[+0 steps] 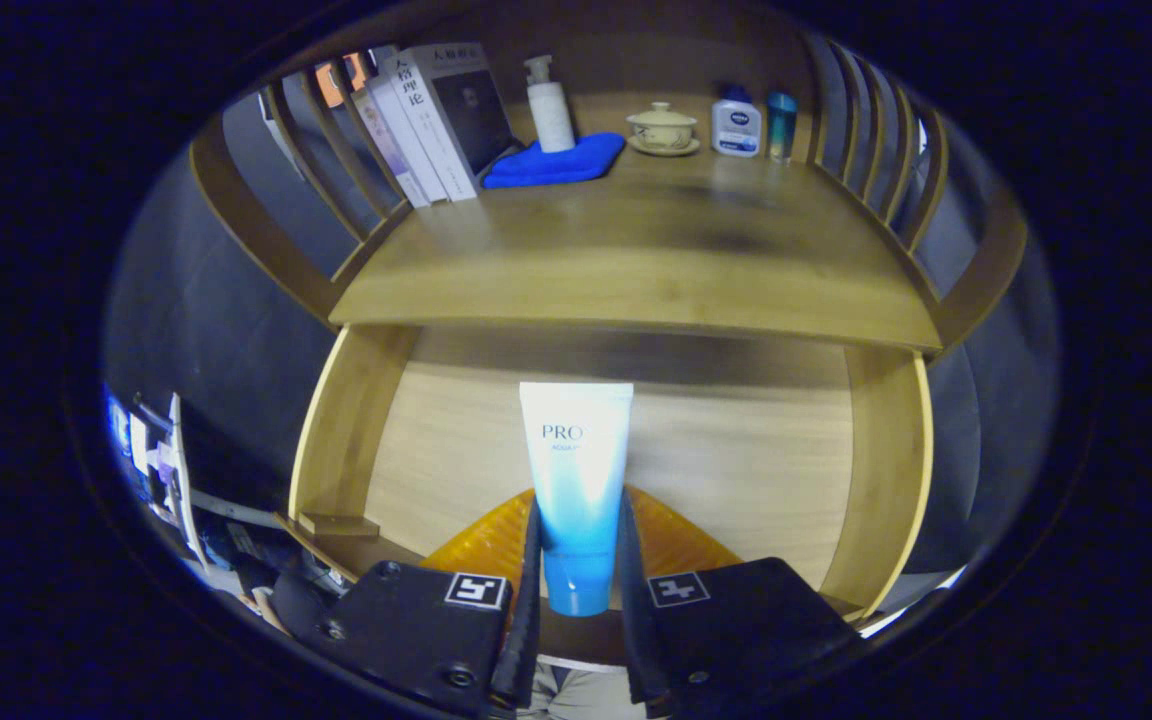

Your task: Pull open the drawer, take out the items inside it, and place them on the countertop above the cabinet.

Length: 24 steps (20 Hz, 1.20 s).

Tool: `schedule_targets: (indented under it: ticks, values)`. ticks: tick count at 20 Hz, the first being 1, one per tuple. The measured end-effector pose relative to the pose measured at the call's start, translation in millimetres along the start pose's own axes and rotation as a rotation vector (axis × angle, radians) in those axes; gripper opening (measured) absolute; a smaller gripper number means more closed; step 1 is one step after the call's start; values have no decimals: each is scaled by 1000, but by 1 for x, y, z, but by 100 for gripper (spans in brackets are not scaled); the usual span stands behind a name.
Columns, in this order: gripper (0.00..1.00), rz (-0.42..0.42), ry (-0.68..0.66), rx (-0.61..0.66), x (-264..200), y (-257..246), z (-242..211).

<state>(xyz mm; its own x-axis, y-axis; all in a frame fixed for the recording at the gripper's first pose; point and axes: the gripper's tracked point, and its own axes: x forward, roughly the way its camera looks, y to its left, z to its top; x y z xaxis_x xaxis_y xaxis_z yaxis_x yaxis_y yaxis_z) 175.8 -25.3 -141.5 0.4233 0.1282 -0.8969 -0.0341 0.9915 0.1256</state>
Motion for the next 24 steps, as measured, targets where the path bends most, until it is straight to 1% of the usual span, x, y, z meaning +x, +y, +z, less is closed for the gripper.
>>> schedule_targets:
  ticks: [4, 8, 10, 15, 22, 24]
  values:
    - [38, -9, -41, 10, -13, 2, 27]
    - [38, -55, -80, 35, -18, -3, 67]
    - [38, -70, -96, 60, -18, -6, 88]
    - [38, -110, -107, 98, -12, -12, 124]
    - [38, -132, -123, 140, -7, -13, 173]
    - [38, -149, -122, 158, -2, -15, 185]
